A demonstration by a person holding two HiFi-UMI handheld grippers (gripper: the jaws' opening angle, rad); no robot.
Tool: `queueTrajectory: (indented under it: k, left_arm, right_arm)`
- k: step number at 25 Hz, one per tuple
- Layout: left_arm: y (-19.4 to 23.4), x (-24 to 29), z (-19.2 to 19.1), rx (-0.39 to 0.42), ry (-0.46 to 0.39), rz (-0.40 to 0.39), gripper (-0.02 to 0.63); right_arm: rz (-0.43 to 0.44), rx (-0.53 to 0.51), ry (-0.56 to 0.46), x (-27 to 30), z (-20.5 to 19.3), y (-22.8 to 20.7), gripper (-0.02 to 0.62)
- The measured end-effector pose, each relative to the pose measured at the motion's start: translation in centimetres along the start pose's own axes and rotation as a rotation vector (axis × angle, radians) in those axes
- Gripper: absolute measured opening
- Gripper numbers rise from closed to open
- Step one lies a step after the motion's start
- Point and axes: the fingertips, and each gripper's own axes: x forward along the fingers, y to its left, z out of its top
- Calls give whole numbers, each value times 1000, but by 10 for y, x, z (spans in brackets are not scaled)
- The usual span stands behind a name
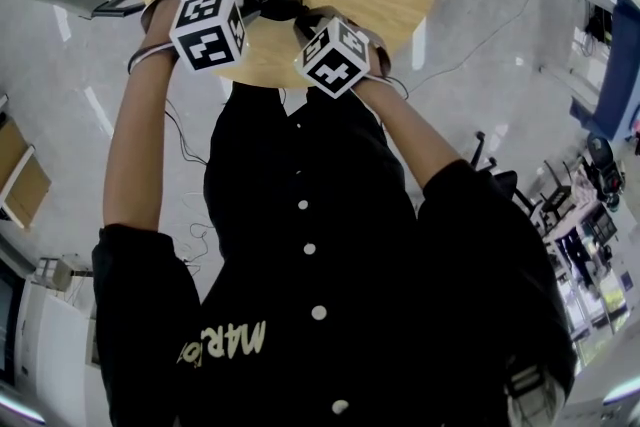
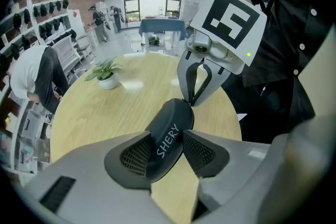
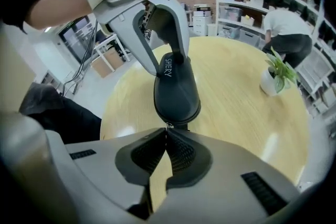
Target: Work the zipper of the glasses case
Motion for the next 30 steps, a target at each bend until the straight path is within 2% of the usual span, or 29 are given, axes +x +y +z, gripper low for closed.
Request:
queueTrajectory:
  k: [7, 19, 25, 30]
  left_arm:
    - [1, 1, 0, -4, -1, -14, 186]
    - [3, -1, 2, -10, -16, -33, 186]
    - [3, -1, 2, -8, -21, -39, 186]
    - [3, -1, 2, -6, -29, -31, 186]
  right_arm:
    - [-2, 142, -24, 8, 7, 12, 8]
    - [-5, 526, -209, 18, 34, 28, 11]
    - [-36, 662, -285, 23, 46, 30, 11]
    - [-51, 727, -321, 30, 55, 29, 14]
